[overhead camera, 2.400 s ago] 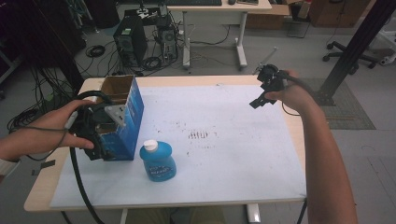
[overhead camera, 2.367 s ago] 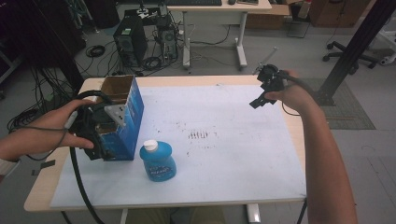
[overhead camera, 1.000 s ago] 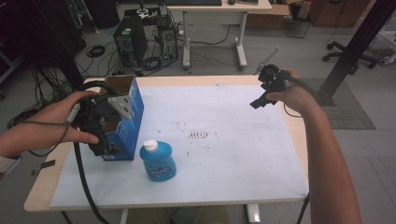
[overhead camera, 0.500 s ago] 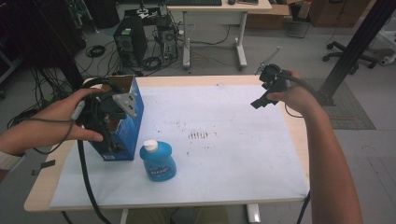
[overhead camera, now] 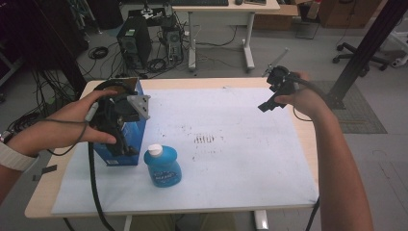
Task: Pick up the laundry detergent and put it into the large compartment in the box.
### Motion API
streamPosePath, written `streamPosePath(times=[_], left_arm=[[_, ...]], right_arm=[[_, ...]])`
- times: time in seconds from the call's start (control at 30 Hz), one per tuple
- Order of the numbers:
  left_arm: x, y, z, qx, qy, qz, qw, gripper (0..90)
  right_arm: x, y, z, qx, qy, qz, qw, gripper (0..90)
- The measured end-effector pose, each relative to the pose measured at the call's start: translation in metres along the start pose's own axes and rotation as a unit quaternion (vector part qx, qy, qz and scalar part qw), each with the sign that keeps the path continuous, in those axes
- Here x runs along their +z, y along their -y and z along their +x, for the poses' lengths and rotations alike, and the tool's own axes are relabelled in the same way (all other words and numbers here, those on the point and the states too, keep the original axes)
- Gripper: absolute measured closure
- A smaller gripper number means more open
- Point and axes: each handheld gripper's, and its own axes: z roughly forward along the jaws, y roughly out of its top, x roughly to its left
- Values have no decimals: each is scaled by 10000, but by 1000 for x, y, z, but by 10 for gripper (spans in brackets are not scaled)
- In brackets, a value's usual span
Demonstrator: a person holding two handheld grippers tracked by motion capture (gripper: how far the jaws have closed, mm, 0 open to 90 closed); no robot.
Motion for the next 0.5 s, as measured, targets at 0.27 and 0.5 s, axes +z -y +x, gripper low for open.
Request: streamPosePath(times=[0.27, 0.5], left_arm=[[3, -5, 2, 60, 3, -12, 10000, 61], [8, -12, 1, 129, 30, 35, 9999, 63]], right_arm=[[0, -1, 0, 8, 11, -43, 10000, 78], [0, -1, 0, -10, 11, -45, 10000, 78]])
